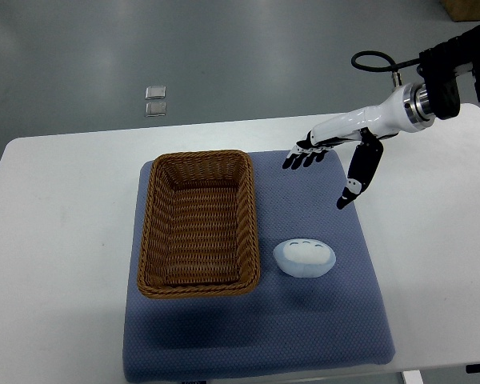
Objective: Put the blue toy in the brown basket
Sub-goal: 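Move the right hand over the white oval toy beside the basket, then close the right hand fingers around the white oval toy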
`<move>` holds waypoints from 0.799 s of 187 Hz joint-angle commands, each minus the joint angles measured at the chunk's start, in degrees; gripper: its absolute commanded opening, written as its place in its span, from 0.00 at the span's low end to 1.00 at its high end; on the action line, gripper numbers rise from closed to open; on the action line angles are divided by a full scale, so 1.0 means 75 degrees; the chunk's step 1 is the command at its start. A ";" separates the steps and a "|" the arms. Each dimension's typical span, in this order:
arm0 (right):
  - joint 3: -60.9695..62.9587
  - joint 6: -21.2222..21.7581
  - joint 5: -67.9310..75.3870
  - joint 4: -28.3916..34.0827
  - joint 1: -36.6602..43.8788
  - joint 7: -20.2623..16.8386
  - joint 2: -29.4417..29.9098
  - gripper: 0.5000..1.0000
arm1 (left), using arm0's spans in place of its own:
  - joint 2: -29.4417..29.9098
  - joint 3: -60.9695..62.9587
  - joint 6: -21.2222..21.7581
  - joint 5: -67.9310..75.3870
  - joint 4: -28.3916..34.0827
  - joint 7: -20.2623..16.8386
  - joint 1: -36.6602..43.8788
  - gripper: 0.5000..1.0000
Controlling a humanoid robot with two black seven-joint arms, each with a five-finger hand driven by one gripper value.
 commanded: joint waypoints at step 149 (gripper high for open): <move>0.0544 -0.1453 -0.0006 0.0171 -0.2683 -0.0029 0.0205 0.81 | 0.0000 0.0035 0.0000 -0.0020 0.0053 0.0013 0.0001 1.00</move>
